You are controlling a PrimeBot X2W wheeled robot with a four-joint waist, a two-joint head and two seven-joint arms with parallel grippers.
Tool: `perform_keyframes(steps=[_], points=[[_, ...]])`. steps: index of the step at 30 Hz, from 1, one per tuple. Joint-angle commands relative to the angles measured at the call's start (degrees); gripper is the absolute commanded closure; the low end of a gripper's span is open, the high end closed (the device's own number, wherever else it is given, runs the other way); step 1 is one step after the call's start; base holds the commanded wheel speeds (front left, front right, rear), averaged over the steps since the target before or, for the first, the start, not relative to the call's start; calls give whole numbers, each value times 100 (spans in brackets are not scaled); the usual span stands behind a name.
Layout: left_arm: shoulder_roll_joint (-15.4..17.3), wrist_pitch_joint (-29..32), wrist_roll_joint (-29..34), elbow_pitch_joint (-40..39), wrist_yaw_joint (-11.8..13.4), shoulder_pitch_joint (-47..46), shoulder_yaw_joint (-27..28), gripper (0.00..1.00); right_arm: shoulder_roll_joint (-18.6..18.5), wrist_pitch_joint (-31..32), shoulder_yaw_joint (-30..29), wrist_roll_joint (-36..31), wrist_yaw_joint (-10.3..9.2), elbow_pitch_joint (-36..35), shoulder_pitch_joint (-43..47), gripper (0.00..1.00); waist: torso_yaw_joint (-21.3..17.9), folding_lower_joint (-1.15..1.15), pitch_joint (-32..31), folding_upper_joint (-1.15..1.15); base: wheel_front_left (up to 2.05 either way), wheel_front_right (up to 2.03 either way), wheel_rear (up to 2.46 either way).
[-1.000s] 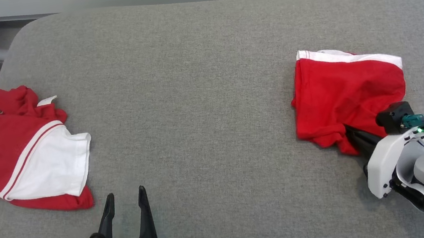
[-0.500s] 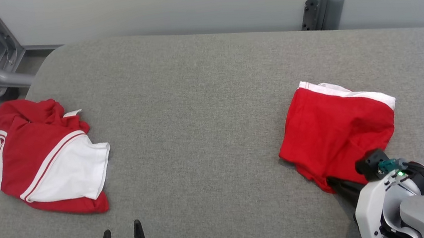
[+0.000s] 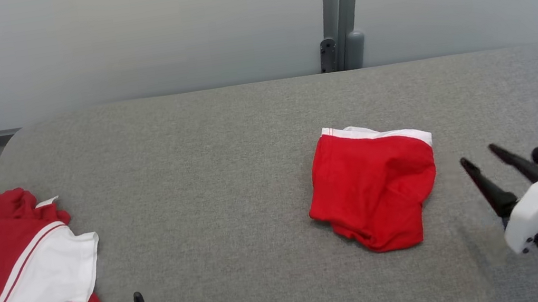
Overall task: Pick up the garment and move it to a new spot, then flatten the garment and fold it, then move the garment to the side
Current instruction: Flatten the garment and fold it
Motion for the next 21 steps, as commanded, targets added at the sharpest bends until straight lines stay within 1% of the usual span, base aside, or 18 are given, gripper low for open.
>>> perform_keyframes(steps=[1,3,4,6,9,10,13,15,18,21], points=[[11,1,115,-40,-28,95,63,0,18,-15,-502,-278,0,-195,408,0,-237,0,-206,0,0,0,0],[9,1,142,-104,-58,101,126,0,148,-18,-1533,-707,0,-557,837,0,-280,0,-240,0,0,0,0],[12,1,224,-185,-105,121,201,0,378,-18,-2409,-1166,0,-934,1296,0,-306,0,-260,0,0,0,0],[9,1,303,-255,-173,148,252,0,645,-18,-3135,-1673,0,-1299,1750,0,-319,0,-254,0,0,0,0],[9,1,416,-369,-252,160,317,0,1110,-19,-3929,-2231,0,-1765,2224,0,-329,0,-217,0,0,0,0],[10,1,502,-413,-317,185,350,0,1412,-19,-4276,-2514,0,-1994,2479,0,-321,0,-199,0,0,0,0],[10,1,594,-365,-415,222,411,0,1758,-19,-4646,-2818,0,-2148,2768,0,-307,0,-170,0,0,0,0],[9,1,651,-302,-468,220,418,0,1932,-19,-4802,-2945,0,-2105,2901,0,-286,0,-157,0,0,0,0],[10,1,701,-235,-541,202,425,0,2075,-20,-4921,-3007,0,-2011,2983,0,-260,0,-150,0,0,0,0],[9,1,719,-191,-583,175,446,0,2138,-20,-4936,-3031,0,-1949,2986,0,-246,0,-144,0,0,0,0]])
